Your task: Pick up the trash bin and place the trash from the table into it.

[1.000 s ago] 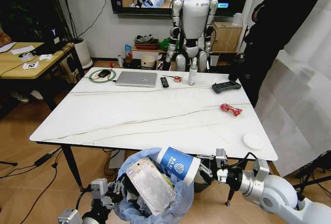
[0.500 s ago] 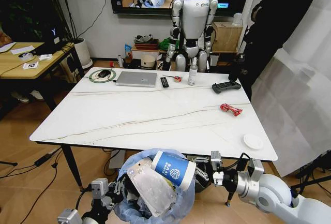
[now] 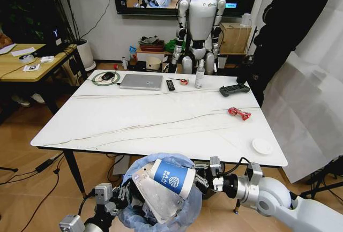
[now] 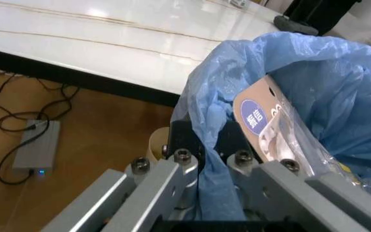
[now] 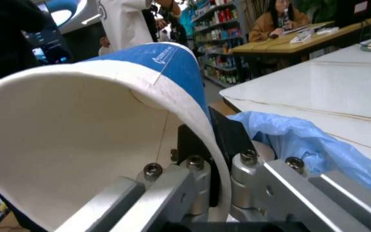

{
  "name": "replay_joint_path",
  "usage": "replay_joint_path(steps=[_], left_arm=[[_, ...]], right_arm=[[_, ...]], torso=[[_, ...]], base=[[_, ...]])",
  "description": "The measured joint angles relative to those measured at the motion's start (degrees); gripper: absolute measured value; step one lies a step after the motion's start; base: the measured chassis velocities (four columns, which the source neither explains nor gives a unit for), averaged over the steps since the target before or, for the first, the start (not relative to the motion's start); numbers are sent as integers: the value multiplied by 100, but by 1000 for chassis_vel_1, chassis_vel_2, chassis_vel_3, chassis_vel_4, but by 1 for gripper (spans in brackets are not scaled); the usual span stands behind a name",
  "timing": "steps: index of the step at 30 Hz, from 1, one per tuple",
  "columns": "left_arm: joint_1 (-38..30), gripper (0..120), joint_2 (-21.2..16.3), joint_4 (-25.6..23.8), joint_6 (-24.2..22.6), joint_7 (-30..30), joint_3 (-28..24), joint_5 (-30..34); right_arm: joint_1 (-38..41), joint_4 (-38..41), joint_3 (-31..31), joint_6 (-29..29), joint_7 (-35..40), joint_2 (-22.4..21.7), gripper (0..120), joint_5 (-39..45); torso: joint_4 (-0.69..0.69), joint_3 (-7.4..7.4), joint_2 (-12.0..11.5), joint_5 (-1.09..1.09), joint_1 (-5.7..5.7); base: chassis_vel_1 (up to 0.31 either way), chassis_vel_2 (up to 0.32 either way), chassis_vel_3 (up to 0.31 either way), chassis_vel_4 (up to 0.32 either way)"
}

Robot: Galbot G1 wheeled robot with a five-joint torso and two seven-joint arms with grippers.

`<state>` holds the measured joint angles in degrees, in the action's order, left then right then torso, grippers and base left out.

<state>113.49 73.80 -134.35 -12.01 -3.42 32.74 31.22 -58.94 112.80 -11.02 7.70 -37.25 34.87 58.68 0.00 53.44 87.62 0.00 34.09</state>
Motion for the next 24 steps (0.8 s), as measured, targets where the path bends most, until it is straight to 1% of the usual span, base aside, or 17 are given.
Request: replay_joint_path(steps=[7, 8, 11, 16, 17, 20, 21, 23, 24], left_arm=[[12, 0, -43, -17, -15, 0, -46, 22], [21, 0, -47, -26, -16, 0, -53, 29], [32, 0, -48, -34, -17, 0, -65, 32], [86, 0, -58, -68, -17, -3, -126, 26], [86, 0, -58, -68, -17, -3, -126, 26], [104, 0, -53, -92, -18, -6, -144, 22], [107, 0, -52, -93, -18, -7, -146, 21], [108, 0, -48, -96, -18, -7, -147, 16], [108, 0, -48, -96, -18, -7, -147, 16]], right_arm=[[114, -85, -140, 9, 24, 69, 0, 11], [114, -98, -156, 14, 24, 94, 4, 8], [114, -104, -166, 18, 32, 118, 5, 6], [140, -105, -173, 23, 62, 127, 20, 5], [140, -105, -173, 23, 62, 127, 20, 5], [87, -104, -142, 40, 65, 111, 36, -15], [73, -104, -136, 45, 67, 110, 37, -22], [41, -99, -116, 51, 71, 104, 47, -39], [41, -99, -116, 51, 71, 104, 47, -39]], torso=[[0, 0, 0, -1, 0], [0, 0, 0, 0, 0], [0, 0, 0, 0, 0], [0, 0, 1, -1, -1], [0, 0, 1, -1, -1], [0, 0, 1, -1, -1], [0, 0, 1, 0, -1], [0, 0, 1, 0, -1], [0, 0, 1, 0, -1]], base=[[0, 0, 0, 0], [0, 0, 0, 0], [0, 0, 0, 0], [0, 0, 0, 0], [0, 0, 0, 0], [0, 0, 0, 0], [0, 0, 0, 0], [0, 0, 0, 0], [0, 0, 0, 0]])
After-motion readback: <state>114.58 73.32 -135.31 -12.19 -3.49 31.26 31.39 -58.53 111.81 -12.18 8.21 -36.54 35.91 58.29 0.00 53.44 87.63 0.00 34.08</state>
